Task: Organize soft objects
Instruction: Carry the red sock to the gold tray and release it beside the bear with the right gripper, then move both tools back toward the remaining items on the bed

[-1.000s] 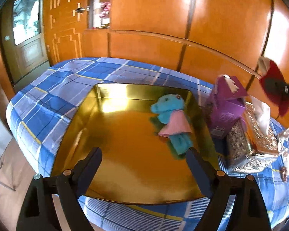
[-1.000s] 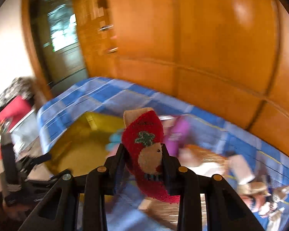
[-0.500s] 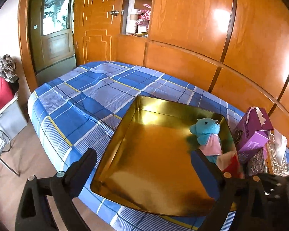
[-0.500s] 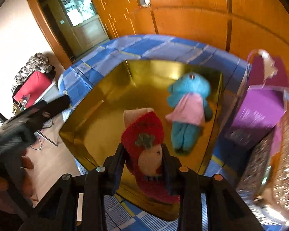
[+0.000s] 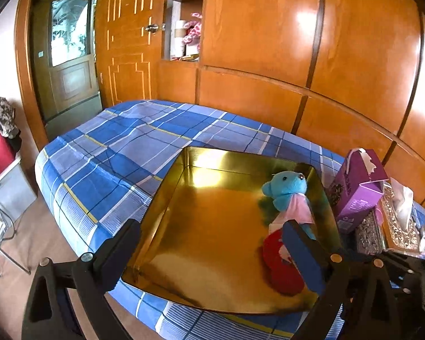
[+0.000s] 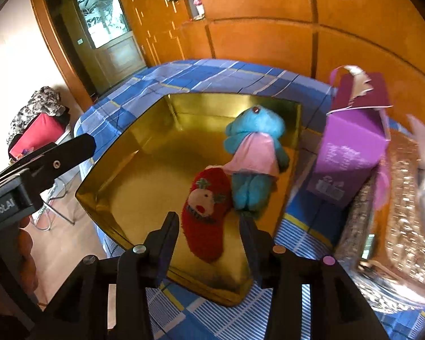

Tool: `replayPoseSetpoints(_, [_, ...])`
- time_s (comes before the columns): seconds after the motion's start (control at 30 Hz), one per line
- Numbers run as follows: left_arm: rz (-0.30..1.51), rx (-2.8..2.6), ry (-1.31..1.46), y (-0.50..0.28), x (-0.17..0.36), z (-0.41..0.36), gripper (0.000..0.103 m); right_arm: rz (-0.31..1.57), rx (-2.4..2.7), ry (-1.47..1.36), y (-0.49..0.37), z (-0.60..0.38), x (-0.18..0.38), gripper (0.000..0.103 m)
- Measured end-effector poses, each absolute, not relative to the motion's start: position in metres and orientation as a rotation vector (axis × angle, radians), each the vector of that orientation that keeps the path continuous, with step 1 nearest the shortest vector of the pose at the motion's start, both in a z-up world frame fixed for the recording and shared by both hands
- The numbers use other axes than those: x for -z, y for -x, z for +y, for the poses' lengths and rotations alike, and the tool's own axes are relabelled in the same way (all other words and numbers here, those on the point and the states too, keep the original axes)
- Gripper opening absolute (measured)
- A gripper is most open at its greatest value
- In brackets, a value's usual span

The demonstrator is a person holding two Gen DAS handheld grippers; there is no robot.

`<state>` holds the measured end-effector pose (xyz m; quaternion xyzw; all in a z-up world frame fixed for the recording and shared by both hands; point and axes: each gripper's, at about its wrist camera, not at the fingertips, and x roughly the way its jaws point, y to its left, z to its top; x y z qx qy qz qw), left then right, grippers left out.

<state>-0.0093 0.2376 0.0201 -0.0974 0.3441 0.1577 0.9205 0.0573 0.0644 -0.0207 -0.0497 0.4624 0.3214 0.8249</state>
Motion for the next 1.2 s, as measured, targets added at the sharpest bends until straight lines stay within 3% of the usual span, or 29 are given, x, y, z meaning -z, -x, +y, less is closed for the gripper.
replayPoseSetpoints(0.57, [0.703, -0.230, 0.128, 0.014, -0.029, 0.196, 0.100, 0.789, -0.531, 0.127, -0.028, 0.012, -0.023, 0.045])
replayPoseSetpoints(1.2, [0.713, -0.099, 0.040, 0.015, -0.036, 0.139, 0.100, 0.744, -0.290, -0.028, -0.023, -0.104, -0.036, 0.045])
